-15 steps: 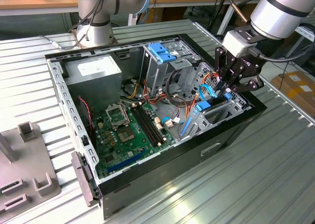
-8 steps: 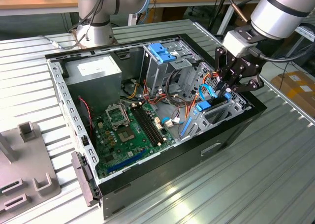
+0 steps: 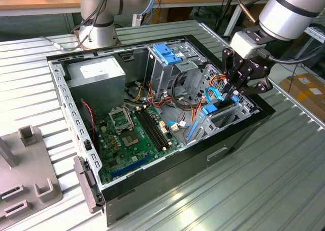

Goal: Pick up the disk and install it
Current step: 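Insert the second disk wire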

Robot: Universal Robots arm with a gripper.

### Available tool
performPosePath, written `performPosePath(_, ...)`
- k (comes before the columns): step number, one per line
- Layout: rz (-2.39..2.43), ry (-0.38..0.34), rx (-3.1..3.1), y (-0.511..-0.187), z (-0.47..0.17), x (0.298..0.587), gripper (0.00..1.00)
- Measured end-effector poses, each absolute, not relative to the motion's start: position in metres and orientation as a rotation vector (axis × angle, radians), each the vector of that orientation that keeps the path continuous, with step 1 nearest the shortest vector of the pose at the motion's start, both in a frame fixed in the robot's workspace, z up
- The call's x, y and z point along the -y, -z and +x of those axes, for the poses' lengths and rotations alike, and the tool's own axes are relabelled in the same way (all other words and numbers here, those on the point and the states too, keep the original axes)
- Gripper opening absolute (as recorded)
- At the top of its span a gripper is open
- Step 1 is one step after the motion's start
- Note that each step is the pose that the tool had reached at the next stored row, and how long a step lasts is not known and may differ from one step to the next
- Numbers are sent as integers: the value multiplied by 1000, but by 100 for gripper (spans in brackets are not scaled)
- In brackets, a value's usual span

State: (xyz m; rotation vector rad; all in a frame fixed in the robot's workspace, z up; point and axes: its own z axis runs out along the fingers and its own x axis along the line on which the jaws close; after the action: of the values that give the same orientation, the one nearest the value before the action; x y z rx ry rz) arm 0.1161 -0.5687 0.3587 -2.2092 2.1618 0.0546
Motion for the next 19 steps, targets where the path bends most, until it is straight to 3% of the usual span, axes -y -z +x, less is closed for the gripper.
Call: performPosePath(19,-2268,-57,-2101,-359,119,556,24)
